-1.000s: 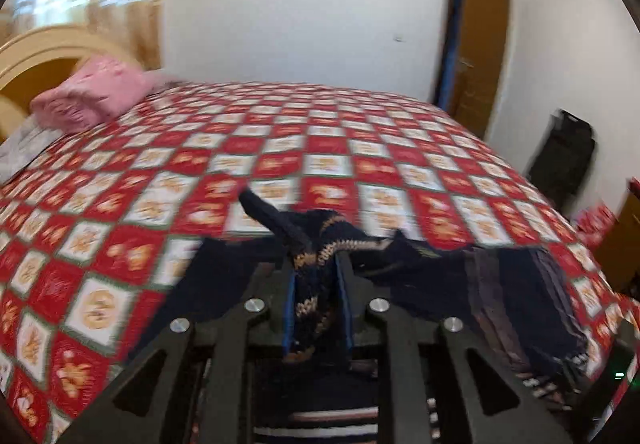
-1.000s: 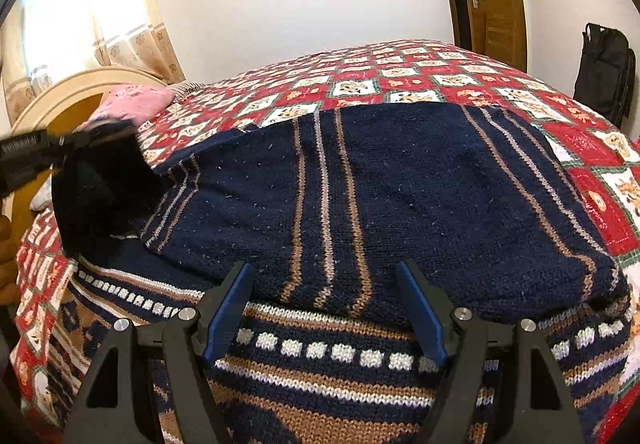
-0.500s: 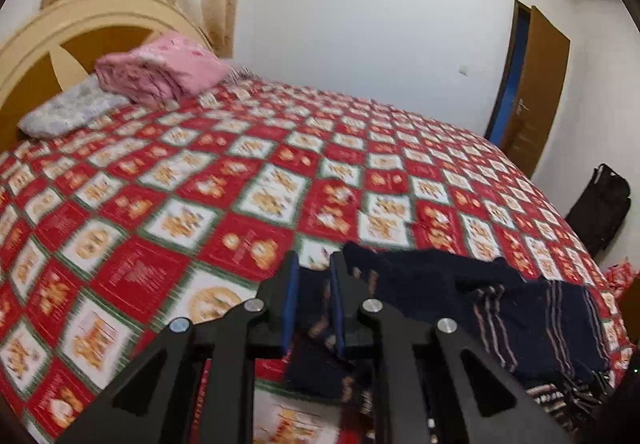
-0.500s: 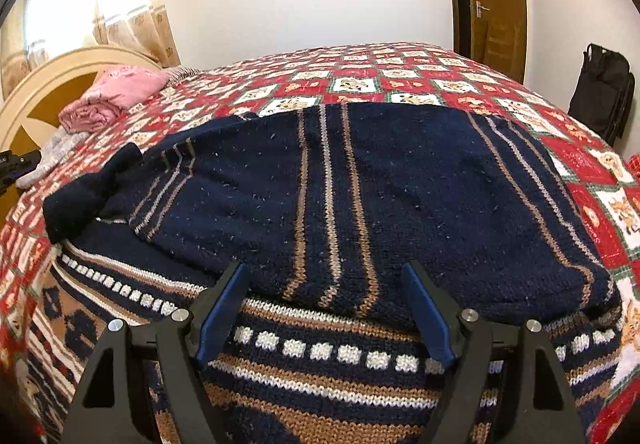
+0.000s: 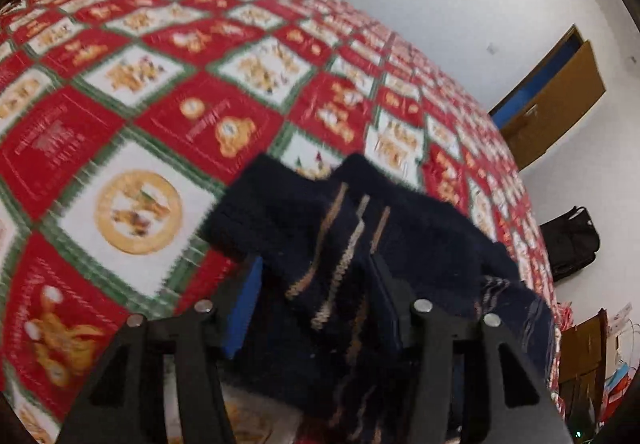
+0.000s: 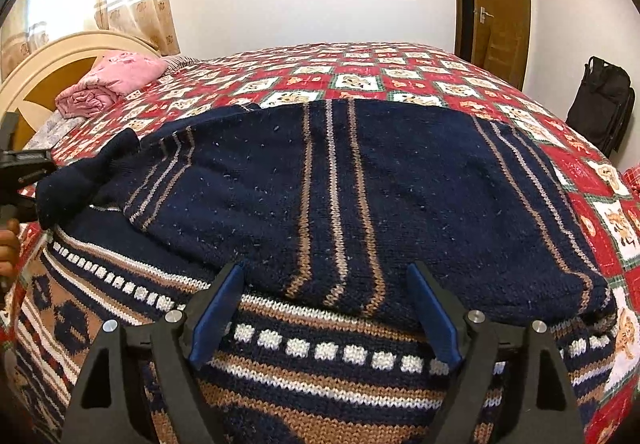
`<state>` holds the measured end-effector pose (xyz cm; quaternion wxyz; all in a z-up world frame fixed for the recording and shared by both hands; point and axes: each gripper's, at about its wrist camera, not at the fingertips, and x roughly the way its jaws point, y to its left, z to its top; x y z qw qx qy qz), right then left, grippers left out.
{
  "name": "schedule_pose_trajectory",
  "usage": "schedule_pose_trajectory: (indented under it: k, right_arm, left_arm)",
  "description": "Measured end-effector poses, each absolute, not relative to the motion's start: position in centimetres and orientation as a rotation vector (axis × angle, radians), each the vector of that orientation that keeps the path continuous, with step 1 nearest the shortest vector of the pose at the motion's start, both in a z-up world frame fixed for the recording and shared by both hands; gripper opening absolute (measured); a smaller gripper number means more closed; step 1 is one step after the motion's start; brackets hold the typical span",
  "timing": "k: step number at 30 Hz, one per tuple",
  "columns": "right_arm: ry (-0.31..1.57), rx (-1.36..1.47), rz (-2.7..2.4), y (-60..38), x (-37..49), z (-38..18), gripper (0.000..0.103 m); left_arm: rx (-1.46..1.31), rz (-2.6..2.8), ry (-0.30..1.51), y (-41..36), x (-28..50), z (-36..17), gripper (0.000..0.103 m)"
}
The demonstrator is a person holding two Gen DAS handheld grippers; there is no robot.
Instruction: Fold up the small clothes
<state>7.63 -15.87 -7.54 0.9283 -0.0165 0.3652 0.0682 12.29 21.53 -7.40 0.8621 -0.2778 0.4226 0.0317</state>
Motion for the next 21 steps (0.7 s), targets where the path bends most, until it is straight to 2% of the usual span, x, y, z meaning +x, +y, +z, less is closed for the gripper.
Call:
schedule_pose_trajectory:
  k: [1, 3, 4, 7, 13, 16, 19, 21]
  right_arm:
    - [0.747, -0.029, 0.142, -16.0, 7.6, -7.5, 0.084]
    - [0.746, -0.026, 0.144, -16.0, 7.6, -7.5, 0.084]
    - [0.745, -0.025, 0.145, -16.0, 7.6, -7.6, 0.084]
    - [0.743, -0.02, 0.146, -16.1, 7.6, -7.6, 0.084]
    - [0.735, 0.011, 0.157, -16.5, 7.5, -7.5, 0.084]
    - [0.717, 0.103, 0.186, -17.7, 7.2, -7.1, 0.084]
    - [0.688, 0.319, 0.206, -20.2, 6.2, -6.5, 0.084]
    - [0.69, 0.41, 0.207, -21.3, 5.4, -6.3, 0.085]
  left_arm:
    - [-0.59, 0.082, 0.882, 21.5, 12.3, -7.6, 0.055]
    - [-0.612, 0.094, 0.847, 21.6, 12.0, -7.5, 0.045]
    - [-0.611, 0.093, 0.828, 21.6, 12.0, -7.4, 0.029]
    - [-0.603, 0.065, 0.753, 21.7, 11.4, -6.2, 0.023]
    - [-0.438, -0.01, 0.633, 17.1, 9.9, -1.7, 0.023]
    - [-0.309, -0.11, 0.594, 11.4, 8.9, 0.2, 0.023]
    - [-0.167, -0.295, 0.614, 3.6, 7.6, 0.4, 0.023]
    - [-0.06, -0.37, 0.632, -0.3, 6.5, -0.4, 0.032]
